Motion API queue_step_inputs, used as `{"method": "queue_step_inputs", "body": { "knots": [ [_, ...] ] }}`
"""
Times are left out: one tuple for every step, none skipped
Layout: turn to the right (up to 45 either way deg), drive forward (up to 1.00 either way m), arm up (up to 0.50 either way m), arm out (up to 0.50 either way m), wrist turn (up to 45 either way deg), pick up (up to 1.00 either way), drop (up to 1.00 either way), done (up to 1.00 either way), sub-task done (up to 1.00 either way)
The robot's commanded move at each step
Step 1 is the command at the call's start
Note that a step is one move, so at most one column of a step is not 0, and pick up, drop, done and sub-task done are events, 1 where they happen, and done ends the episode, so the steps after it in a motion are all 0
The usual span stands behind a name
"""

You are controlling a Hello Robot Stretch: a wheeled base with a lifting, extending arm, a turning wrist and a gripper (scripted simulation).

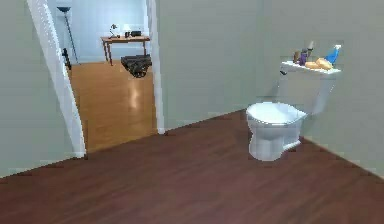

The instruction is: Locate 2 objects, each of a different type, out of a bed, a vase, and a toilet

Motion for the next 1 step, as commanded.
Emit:
{"method": "queue_step_inputs", "body": {
  "knots": [
    [39.0,0.0,0.0,0.0,0.0,0.0,0.0,0.0,0.0]
  ]
}}
